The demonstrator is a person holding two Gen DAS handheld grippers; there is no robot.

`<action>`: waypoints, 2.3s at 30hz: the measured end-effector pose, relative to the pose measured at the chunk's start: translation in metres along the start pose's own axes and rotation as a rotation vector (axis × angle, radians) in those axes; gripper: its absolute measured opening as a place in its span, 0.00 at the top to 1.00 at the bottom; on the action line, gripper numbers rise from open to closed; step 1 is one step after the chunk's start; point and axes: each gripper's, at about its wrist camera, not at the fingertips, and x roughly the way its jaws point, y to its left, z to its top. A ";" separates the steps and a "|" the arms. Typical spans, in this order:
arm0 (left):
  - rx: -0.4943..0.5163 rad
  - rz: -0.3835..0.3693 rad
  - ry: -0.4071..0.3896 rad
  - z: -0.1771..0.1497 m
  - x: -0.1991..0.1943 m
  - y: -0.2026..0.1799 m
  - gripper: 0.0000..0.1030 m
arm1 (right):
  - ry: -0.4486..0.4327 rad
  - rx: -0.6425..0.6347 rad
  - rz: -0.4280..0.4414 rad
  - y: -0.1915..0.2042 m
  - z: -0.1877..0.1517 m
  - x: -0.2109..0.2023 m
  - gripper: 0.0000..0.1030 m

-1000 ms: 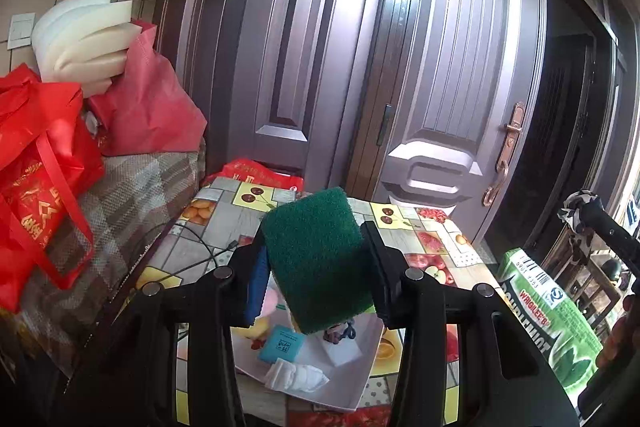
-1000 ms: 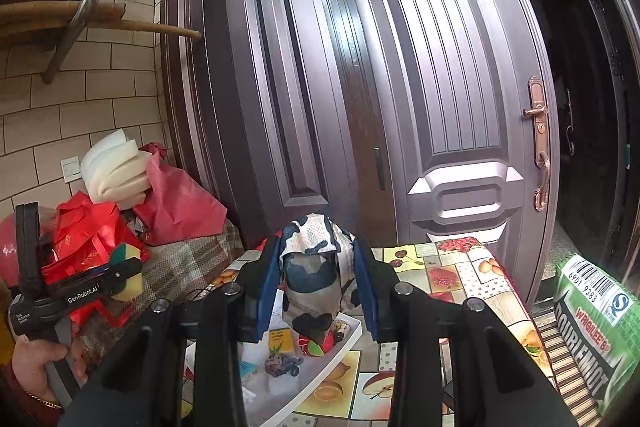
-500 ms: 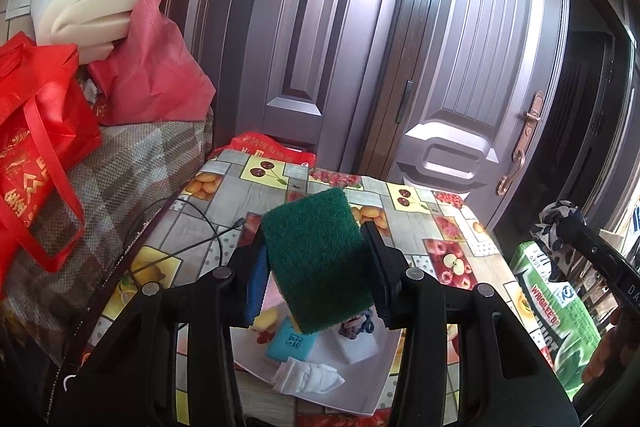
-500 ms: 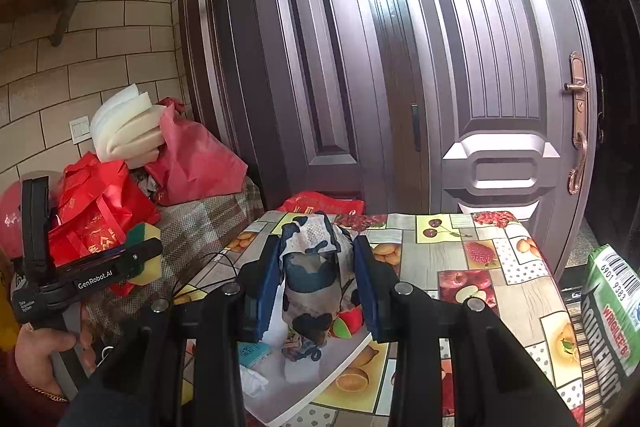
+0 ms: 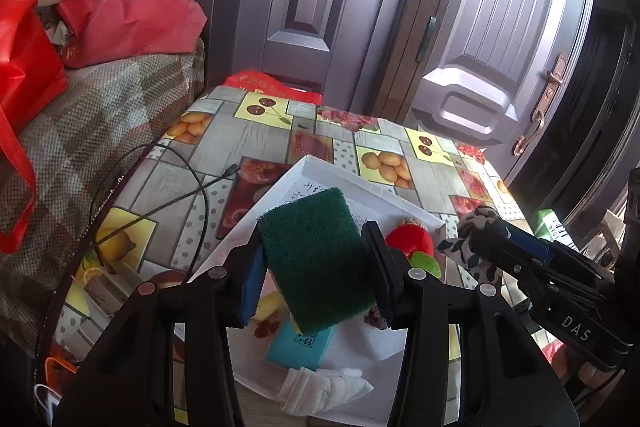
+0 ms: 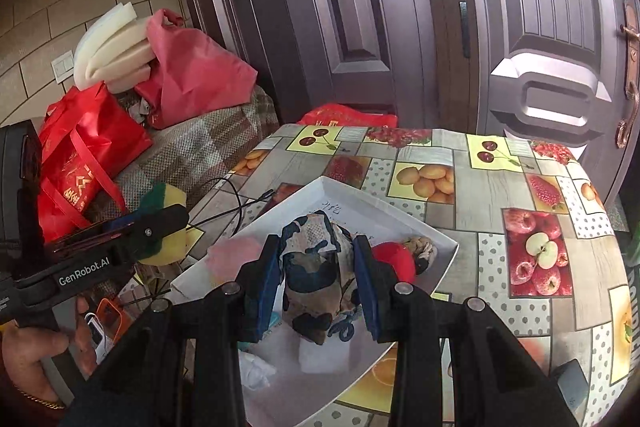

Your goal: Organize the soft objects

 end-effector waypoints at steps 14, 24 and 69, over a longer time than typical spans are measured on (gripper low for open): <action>-0.035 0.178 0.059 -0.010 0.050 0.022 0.00 | 0.100 0.042 -0.047 -0.009 -0.008 0.073 0.34; -0.074 0.268 0.087 -0.019 0.038 0.032 0.00 | 0.101 0.031 -0.075 -0.008 -0.019 0.059 0.15; 0.069 0.381 -0.128 -0.070 -0.191 -0.148 0.00 | -0.371 0.088 -0.356 -0.038 -0.055 -0.252 0.00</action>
